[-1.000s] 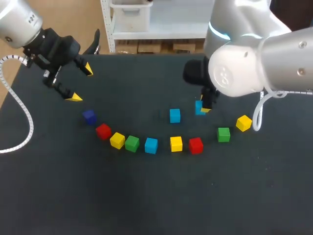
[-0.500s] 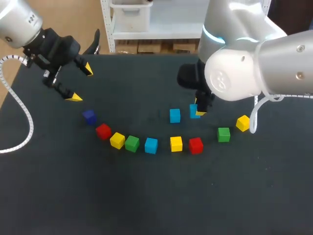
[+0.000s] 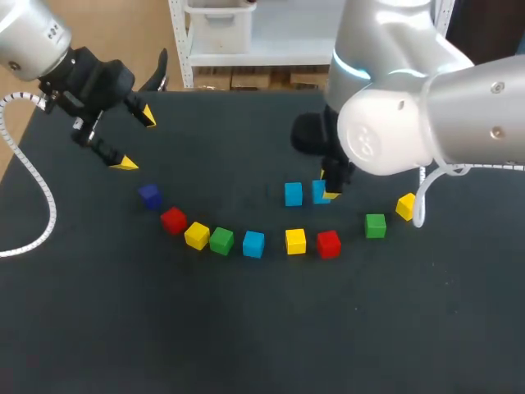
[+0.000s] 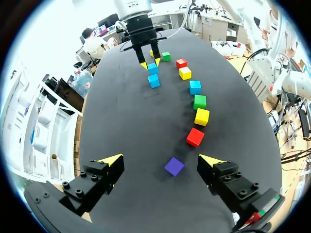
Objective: Place the blue cubes, place green cubes on the blue cubes, place the yellow cubes on the green cubes, then place the red cubes on the yellow cubes, and place purple cube on the red cubes.
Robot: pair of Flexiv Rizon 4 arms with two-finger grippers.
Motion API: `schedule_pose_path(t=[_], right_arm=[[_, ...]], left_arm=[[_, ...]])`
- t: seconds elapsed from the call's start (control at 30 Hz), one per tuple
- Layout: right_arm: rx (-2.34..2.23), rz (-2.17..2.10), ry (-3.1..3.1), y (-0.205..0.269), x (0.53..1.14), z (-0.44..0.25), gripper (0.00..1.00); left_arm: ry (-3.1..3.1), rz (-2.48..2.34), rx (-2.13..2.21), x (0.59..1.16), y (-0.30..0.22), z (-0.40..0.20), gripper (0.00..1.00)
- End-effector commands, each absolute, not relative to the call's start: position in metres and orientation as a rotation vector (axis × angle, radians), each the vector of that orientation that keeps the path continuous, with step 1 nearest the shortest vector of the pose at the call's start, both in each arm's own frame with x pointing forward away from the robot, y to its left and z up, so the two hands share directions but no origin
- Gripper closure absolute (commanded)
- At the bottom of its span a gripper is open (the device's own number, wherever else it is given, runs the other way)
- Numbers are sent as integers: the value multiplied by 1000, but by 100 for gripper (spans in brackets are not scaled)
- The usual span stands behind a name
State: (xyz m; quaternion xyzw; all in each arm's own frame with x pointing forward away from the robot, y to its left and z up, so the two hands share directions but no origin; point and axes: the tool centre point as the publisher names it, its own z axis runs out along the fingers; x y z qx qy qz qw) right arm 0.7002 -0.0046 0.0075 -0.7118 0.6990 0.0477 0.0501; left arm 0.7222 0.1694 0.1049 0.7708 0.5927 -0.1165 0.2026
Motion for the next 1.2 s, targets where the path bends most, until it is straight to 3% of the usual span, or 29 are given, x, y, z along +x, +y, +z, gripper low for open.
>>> schedule_pose_path(t=[0.03,1.2], right_arm=[[-2172,146,2125,-3,701,6,100],[-2158,143,2140,-2,702,0,100]], left_arm=[[1653,-324,2153,723,170,105,0],[1653,-324,2153,723,170,105,0]])
